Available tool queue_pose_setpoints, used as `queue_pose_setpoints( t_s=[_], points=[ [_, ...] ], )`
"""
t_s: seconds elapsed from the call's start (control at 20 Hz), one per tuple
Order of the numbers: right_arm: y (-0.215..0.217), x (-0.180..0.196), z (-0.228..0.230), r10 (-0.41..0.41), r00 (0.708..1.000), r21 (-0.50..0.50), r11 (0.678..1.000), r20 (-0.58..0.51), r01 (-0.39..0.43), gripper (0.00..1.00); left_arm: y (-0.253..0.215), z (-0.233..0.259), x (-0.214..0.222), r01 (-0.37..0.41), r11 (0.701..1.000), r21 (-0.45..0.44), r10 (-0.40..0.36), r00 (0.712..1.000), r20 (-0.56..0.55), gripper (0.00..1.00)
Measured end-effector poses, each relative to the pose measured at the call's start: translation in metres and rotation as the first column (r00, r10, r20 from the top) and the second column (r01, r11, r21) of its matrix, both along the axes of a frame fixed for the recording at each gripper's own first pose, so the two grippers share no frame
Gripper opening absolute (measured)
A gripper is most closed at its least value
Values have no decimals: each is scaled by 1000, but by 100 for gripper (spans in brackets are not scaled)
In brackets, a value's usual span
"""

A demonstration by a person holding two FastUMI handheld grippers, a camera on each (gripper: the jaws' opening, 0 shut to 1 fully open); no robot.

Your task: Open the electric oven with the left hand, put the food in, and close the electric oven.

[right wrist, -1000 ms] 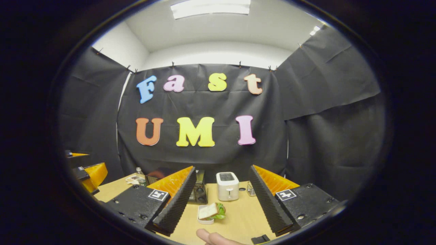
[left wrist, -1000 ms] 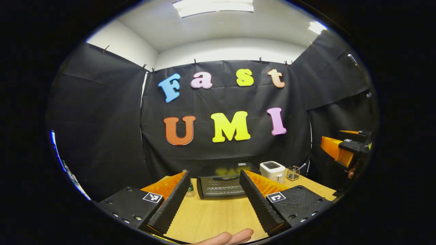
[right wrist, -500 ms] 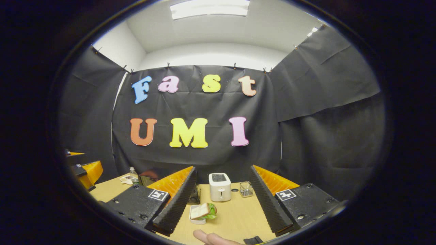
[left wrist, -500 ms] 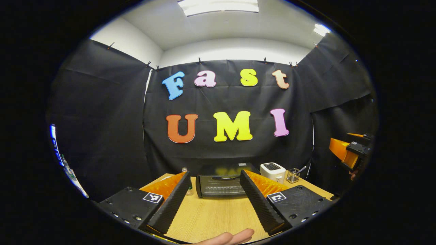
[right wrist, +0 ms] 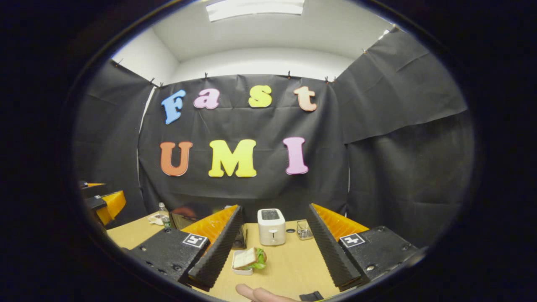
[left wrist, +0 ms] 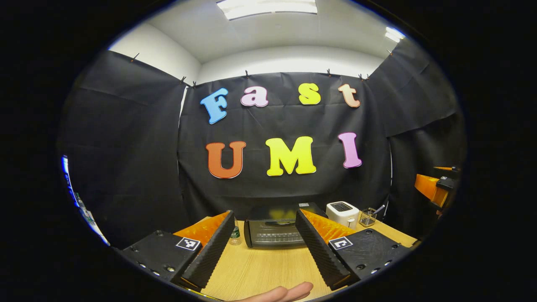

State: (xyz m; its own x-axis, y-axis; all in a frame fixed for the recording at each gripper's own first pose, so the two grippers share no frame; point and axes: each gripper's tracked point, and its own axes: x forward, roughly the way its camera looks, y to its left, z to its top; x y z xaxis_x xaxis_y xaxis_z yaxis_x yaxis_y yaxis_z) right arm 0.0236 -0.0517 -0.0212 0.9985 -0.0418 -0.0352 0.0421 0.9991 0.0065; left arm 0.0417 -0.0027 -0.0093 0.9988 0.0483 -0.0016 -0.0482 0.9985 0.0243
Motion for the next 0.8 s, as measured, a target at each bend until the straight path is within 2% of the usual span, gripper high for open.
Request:
queue_pose_setpoints(
  t_s=[0.05, 0.1, 0.15, 0.2, 0.45, 0.65, 0.7, 0.75, 0.8],
  points=[
    [-1, 6, 0, 2, 1000, -1, 1000, -5, -2, 99, 2, -1, 8, -6, 1000, -7, 6, 1000, -11, 95],
    [-2, 12, -1, 3, 1000, -3, 1000, -11, -3, 92, 3, -2, 19, -10, 1000, -12, 10, 1000, -18, 95],
    [-3, 19, -2, 6, 1000, -5, 1000, -19, -6, 92, 4, -2, 29, -15, 1000, -16, 15, 1000, -26, 95],
    [-4, 24, -2, 11, 1000, -3, 1000, -25, -11, 99, 4, -5, 39, -20, 1000, -20, 19, 999, -42, 95],
    [-11, 53, -1, 9, 999, 19, 1000, -33, -8, 99, -4, -11, 96, -1, 999, -40, -2, 997, -75, 95],
    [-4, 68, -11, 44, 998, 39, 998, -49, -42, 99, -15, -31, 149, 27, 999, -37, -31, 992, -119, 95],
    [-3, 71, -12, 50, 998, 41, 998, -50, -48, 92, -21, -41, 162, 36, 999, -35, -41, 990, -138, 95],
    [-4, 74, -13, 50, 997, 36, 998, -53, -48, 99, -25, -51, 172, 41, 999, -31, -46, 986, -163, 95],
    [-7, 77, -15, 46, 998, 28, 999, -53, -45, 99, -25, -58, 184, 43, 999, -22, -46, 982, -181, 96]
  ],
)
